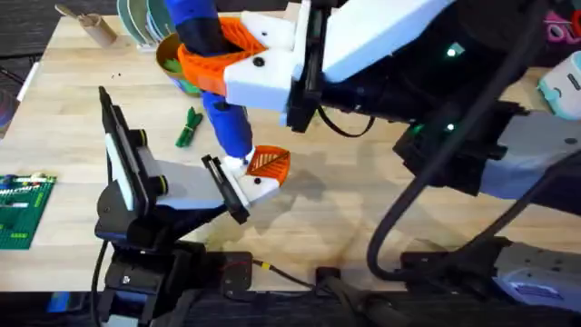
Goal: Pick up the gripper from the table and insert it into the empty holder that is missing its gripper. Then pick up a screw, insert it into the mounting hole, and use the screwdriver to tighten it. Finally, clean up the table by picking up the vegetable and placing it into the bucket.
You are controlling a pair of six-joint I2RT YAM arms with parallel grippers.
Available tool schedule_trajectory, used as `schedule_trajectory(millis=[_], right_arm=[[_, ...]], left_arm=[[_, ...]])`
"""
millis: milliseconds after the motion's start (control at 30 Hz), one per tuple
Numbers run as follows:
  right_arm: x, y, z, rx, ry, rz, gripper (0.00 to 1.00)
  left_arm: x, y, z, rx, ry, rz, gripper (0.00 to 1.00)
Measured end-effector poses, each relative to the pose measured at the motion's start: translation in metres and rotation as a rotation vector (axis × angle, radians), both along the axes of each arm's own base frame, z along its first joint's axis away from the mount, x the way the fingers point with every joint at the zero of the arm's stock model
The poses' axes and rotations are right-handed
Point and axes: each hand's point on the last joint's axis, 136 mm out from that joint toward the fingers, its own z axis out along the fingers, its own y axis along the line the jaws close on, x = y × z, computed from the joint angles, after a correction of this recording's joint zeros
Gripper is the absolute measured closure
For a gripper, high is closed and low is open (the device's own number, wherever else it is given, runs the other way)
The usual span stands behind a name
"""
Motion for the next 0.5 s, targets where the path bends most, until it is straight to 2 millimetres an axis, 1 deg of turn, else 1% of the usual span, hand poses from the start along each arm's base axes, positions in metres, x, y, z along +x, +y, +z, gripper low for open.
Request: schedule_trajectory(millis=[267, 500], right_arm=[[0.0, 0.0, -0.0001, -0.002, -0.011, -0.002, 0.972], [0.0031, 0.0024, -0.0061, -0.016, -0.01, -0.007, 0.972]], left_arm=[[0.0, 0.0, 0.0001, 0.0, -0.001, 0.0, 0.997], [0.0, 0.0, 0.0, -0.004, 0.007, 0.0, 0.997]])
